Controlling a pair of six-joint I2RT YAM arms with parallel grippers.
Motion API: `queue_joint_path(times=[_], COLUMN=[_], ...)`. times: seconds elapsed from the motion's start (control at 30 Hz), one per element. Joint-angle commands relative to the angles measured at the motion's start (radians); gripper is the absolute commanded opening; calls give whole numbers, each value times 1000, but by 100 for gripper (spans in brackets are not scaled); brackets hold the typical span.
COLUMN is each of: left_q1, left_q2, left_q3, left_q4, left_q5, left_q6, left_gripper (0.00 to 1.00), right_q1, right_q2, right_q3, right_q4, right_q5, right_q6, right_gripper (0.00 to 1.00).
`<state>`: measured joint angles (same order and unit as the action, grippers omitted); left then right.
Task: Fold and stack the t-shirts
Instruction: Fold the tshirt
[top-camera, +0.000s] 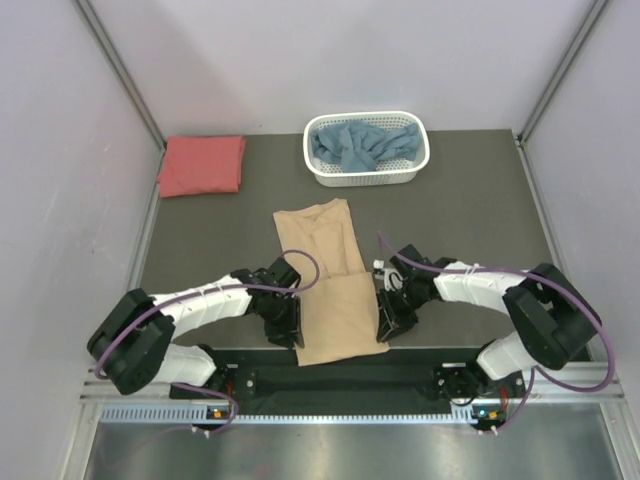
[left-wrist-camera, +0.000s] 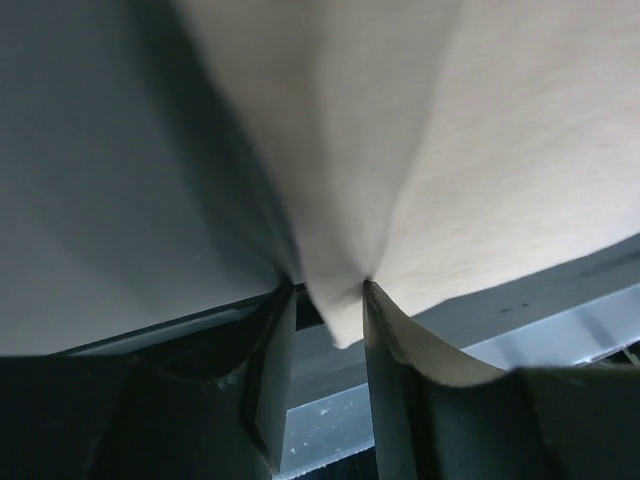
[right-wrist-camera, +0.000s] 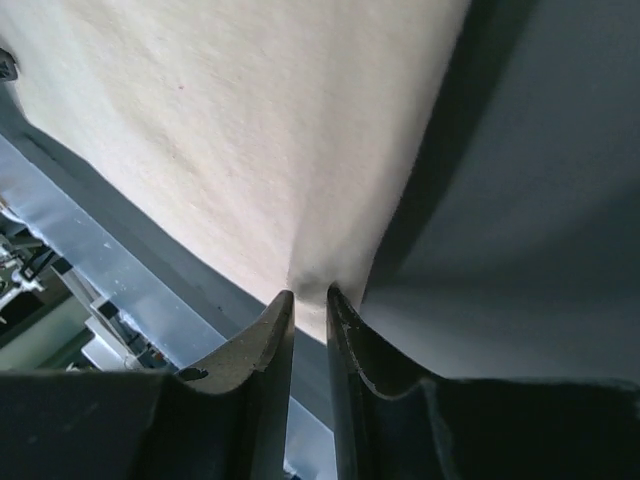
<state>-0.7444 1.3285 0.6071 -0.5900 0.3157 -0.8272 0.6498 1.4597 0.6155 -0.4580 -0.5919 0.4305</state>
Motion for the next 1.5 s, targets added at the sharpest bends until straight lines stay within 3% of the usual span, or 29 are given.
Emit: queue_joint_path(times=[0.0,0.07,0.23,0.47,0.93,1.47], left_q1=[-12,-18,-21,-21,-23,-21], left_q2=[-46,-106,-215,-261,-259,-290], left_q3=[-12,8,13,-20,-41,-24], left_q4=[-25,-57,-96,-85,-65,-108], left_q5=[-59,-72,-43,-20,8,17], left_q6=[-20,-30,-93,-141,-159,-159], left_gripper=[39,40,55,58,58,58], right_q1=[-9,-10,-10,-56,-65,-65], right_q2=[-59,-107,-179,-205,-180,-163], right_q3=[3,18,18,-49,-184,-247], right_q4=[3,-45,-79,-32,139,280], right_q5=[59,108,106,60,-101,-40], right_q6=[-4,-12,7,13,111,370], right_gripper=[22,25,40,51,49,41])
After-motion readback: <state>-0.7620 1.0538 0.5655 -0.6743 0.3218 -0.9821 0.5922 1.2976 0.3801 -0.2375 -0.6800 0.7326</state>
